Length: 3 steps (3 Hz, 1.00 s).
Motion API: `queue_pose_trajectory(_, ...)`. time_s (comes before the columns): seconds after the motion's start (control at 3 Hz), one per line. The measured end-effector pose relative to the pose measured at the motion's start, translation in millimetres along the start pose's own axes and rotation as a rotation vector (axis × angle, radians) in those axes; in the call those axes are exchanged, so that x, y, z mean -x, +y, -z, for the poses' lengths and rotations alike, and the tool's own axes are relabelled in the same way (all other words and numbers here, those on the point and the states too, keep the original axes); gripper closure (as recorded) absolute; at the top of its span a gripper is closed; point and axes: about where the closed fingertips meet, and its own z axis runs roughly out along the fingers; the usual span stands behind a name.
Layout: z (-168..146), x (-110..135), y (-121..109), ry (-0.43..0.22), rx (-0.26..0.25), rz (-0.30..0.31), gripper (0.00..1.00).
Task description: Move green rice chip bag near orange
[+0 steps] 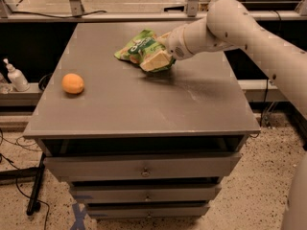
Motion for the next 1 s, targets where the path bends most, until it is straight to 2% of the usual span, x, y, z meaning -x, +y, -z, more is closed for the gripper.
queue_pose_trajectory(0.33,28,5,4,0.029,-0.016,0.017,0.88)
queue_pose_trajectory(0.67,69,18,22,0.038,-0.001,0.047,1.00)
queue_pose_trajectory(1.0,108,25,58,0.042,0.044,0.074,1.00)
